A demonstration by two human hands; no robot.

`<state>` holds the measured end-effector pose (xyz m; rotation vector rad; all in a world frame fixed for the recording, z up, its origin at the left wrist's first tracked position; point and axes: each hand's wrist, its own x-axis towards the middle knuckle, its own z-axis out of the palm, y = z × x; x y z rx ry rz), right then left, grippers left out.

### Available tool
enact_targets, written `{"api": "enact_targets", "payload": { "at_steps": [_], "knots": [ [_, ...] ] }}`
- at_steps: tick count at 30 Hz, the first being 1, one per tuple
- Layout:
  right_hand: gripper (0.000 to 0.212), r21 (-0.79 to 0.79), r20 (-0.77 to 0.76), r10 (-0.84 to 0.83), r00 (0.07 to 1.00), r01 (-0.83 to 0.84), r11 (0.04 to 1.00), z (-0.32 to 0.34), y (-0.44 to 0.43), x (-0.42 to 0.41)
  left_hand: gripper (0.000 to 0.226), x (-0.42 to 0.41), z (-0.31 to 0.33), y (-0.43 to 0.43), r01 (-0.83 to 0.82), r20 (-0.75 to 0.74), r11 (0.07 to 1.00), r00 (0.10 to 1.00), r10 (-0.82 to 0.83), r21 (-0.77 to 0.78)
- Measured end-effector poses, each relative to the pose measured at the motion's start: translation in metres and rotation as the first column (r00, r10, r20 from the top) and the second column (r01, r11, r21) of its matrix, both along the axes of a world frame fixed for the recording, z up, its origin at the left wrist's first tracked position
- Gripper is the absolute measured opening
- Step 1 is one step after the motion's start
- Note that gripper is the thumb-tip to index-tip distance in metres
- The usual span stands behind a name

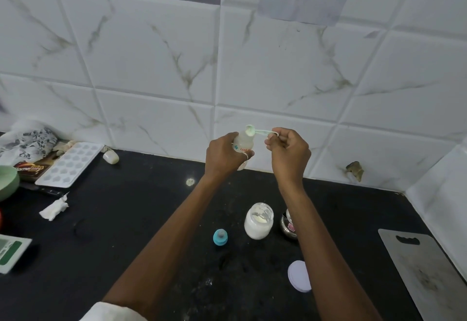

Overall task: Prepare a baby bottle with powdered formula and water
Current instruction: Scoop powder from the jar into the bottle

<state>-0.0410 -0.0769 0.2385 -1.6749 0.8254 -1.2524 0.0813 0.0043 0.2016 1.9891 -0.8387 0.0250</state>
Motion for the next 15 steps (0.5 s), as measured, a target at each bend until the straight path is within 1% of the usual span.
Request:
{"api": "enact_targets", "payload": {
  "at_steps": [3, 5, 7, 12, 15],
  "knots": [
    [0.015, 0.212, 0.075, -0.014, 0.997, -0.003, 0.977, -0.002, -0.005, -0.003, 0.060, -0.001, -0.005, 0.000, 0.007, -0.016, 1.000, 1.000, -0.007, 0.006],
    [0.016, 0.360, 0.142, -0.022, 0.990, -0.030, 0.932, -0.005, -0.007, -0.007, 0.058, -0.002, -0.010, 0.001, 0.011, -0.028, 1.000, 1.000, -0.010, 0.020],
    [0.016, 0.472, 0.196, -0.046, 0.980, -0.053, 0.880, -0.009, -0.009, -0.013, 0.055, -0.002, -0.014, 0.001, 0.019, -0.045, 0.999, 0.999, -0.018, 0.026],
    [0.010, 0.605, 0.265, -0.089, 0.960, -0.094, 0.791, -0.026, -0.014, -0.027, 0.062, -0.005, -0.031, 0.001, 0.043, -0.053, 0.998, 0.998, -0.041, 0.043],
    [0.009, 0.643, 0.237, -0.117, 0.964, -0.065, 0.763, -0.046, -0.020, -0.038, 0.064, -0.005, -0.041, 0.002, 0.041, -0.085, 0.998, 0.996, -0.037, 0.047]
  ]
}}
